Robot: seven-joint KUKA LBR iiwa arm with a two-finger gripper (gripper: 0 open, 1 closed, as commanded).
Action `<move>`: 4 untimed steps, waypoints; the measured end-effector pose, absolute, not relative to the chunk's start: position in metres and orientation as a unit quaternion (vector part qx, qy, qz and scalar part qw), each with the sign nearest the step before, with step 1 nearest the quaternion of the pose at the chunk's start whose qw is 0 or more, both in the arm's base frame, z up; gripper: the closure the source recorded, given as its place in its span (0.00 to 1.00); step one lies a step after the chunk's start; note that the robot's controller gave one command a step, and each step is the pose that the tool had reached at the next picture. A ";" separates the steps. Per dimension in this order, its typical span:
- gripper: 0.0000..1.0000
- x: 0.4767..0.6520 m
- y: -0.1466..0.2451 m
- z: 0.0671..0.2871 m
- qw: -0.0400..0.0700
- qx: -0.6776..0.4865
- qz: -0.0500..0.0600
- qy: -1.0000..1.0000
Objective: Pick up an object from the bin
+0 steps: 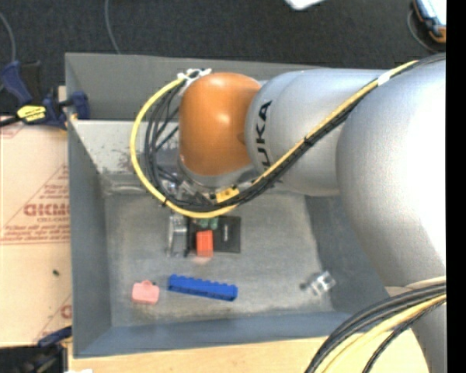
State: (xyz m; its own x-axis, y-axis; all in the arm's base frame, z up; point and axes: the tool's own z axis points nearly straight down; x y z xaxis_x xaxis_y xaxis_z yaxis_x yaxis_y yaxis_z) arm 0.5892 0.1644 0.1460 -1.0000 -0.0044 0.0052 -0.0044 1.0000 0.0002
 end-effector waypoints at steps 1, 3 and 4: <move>0.00 0.591 0.164 0.151 -0.001 0.000 -0.001 -1.000; 0.00 0.647 0.138 0.108 -0.005 0.090 0.000 -0.996; 0.00 0.633 0.107 0.078 -0.008 0.142 -0.002 -0.990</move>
Offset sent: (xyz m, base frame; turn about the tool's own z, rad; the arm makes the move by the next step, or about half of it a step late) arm -0.0171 -0.0658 -0.0667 0.0174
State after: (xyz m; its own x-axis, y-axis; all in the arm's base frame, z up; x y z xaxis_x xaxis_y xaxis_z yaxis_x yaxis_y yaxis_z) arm 0.6328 0.1072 0.0785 -0.9595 -0.2813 -0.0155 -0.2814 0.9596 0.0020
